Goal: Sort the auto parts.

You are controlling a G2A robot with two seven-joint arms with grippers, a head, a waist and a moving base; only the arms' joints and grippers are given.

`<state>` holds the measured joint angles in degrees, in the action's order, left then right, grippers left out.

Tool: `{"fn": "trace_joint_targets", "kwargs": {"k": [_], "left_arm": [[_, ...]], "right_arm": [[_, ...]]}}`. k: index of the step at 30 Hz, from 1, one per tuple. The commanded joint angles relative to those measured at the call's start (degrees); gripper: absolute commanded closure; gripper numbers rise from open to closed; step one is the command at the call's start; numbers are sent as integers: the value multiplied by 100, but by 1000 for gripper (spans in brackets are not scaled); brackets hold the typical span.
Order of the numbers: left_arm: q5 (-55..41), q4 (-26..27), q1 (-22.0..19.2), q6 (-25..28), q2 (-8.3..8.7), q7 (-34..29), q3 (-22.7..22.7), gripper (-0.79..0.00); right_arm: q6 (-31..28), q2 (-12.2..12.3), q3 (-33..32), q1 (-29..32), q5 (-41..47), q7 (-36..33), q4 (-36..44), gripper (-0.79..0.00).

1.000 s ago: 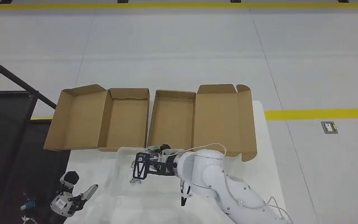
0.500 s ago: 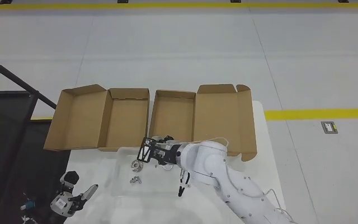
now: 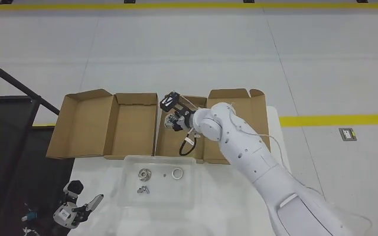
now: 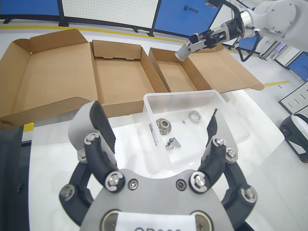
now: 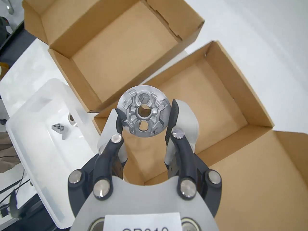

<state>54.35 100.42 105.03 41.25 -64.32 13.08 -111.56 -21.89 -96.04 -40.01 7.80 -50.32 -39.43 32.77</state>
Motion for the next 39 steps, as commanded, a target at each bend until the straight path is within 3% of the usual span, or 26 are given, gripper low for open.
{"fn": "trace_joint_targets", "kwargs": {"k": [1,5,13,22,23,24,25,26,28,32,34,35,37,39], "left_arm": [[0,0,0,0,0,0,0,-785],[0,0,0,0,0,0,0,-785],[0,0,0,0,0,0,0,-785],[0,0,0,0,0,0,0,-785],[0,0,0,0,0,0,0,-785],[0,0,0,0,0,0,0,-785],[0,0,0,0,0,0,0,-785],[0,0,0,0,0,0,0,-785],[0,0,0,0,0,0,0,-785],[0,0,0,0,0,0,0,-785],[0,0,0,0,0,0,0,-785],[0,0,0,0,0,0,0,-785],[0,0,0,0,0,0,0,-785],[0,0,0,0,0,0,0,-785]], "right_arm": [[-77,-156,79,-116,202,-19,-559,0],[12,-399,230,-255,236,67,-1288,0],[351,-711,418,-278,59,353,-1950,0],[351,-711,418,-278,59,353,-1950,0],[351,-711,418,-278,59,353,-1950,-18],[351,-711,418,-278,59,353,-1950,-139],[351,-711,418,-278,59,353,-1950,-68],[351,-711,418,-278,59,353,-1950,-71],[351,-711,418,-278,59,353,-1950,-237],[351,-711,418,-278,59,353,-1950,-360],[351,-711,418,-278,59,353,-1950,-603],[351,-711,418,-278,59,353,-1950,-665],[351,-711,418,-278,59,353,-1950,-767],[351,-711,418,-278,59,353,-1950,-785]]}}
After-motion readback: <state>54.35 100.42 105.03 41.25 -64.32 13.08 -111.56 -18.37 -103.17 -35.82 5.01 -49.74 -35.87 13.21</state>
